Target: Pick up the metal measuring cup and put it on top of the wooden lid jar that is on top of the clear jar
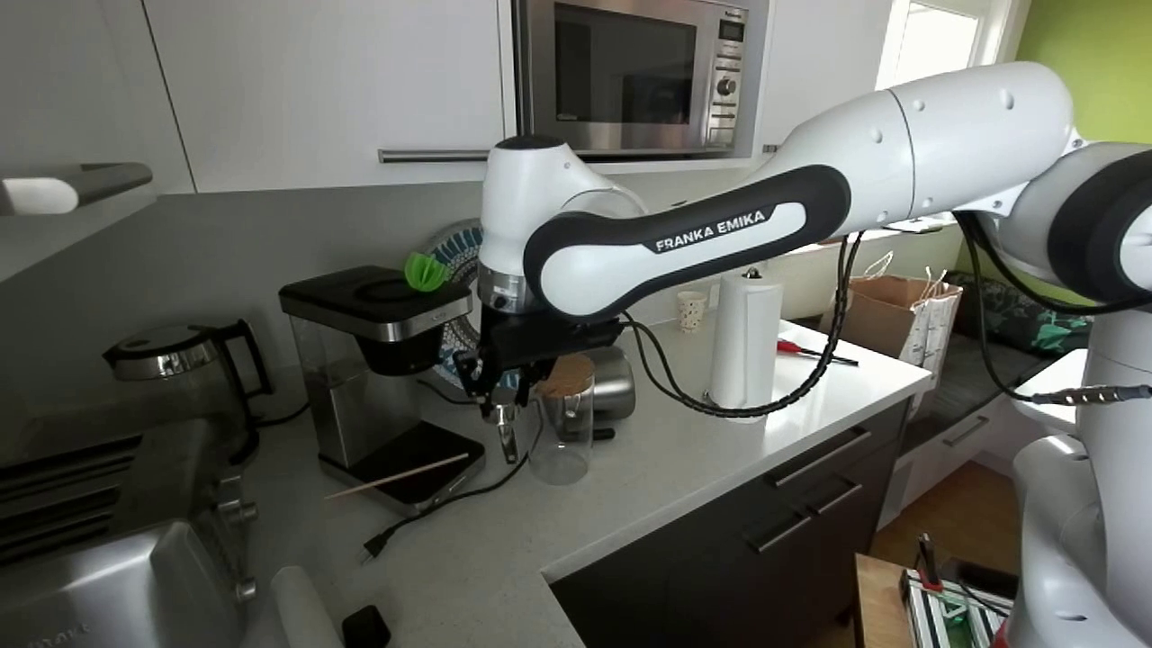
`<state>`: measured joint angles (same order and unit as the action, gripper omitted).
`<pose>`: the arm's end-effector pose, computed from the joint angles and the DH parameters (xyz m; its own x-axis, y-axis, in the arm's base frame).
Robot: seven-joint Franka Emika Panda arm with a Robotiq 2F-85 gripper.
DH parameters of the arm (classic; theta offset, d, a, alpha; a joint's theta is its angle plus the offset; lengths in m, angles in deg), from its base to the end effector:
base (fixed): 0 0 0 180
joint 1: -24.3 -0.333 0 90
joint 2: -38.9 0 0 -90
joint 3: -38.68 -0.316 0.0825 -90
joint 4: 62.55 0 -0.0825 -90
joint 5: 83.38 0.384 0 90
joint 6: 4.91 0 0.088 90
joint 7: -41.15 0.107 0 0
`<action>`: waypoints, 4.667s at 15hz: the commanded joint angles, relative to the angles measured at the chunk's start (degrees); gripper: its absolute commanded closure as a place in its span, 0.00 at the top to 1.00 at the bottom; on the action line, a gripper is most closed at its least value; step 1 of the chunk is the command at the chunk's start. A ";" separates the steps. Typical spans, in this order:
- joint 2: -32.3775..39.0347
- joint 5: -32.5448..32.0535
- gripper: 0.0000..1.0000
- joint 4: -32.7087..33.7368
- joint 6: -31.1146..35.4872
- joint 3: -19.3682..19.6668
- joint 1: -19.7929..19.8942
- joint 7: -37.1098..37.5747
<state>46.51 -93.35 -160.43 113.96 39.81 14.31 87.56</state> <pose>0.6201 0.0883 0.5293 0.7955 -0.5388 0.2773 -0.5492 -0.8344 -0.0456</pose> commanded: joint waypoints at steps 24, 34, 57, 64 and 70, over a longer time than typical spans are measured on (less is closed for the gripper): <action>-5.91 -1.40 0.28 1.29 -8.11 1.20 9.99 15.91; -4.98 2.64 0.28 -0.69 -7.12 2.27 11.87 16.50; -2.86 8.58 1.00 0.67 -2.96 2.92 12.65 15.62; -5.64 7.51 0.99 1.51 -3.01 -1.39 8.70 8.12; -10.50 11.96 1.00 -1.78 -1.80 -7.05 3.81 -2.32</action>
<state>39.57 -84.75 -158.82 110.86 33.98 19.23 91.83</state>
